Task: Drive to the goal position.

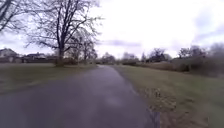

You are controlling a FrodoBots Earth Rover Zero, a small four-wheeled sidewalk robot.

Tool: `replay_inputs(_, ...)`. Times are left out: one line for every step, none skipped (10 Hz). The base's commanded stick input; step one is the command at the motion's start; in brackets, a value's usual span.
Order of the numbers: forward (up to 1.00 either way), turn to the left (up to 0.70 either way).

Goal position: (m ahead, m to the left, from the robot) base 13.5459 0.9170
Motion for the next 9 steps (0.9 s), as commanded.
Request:
replay_inputs(1.00,0.00)
replay_inputs(1.00,0.00)
replay_inputs(1.00,0.00)
replay_inputs(1.00,0.00)
replay_inputs(1.00,0.00)
replay_inputs(1.00,0.00)
replay_inputs(1.00,0.00)
replay_inputs(1.00,0.00)
replay_inputs(1.00,-0.02)
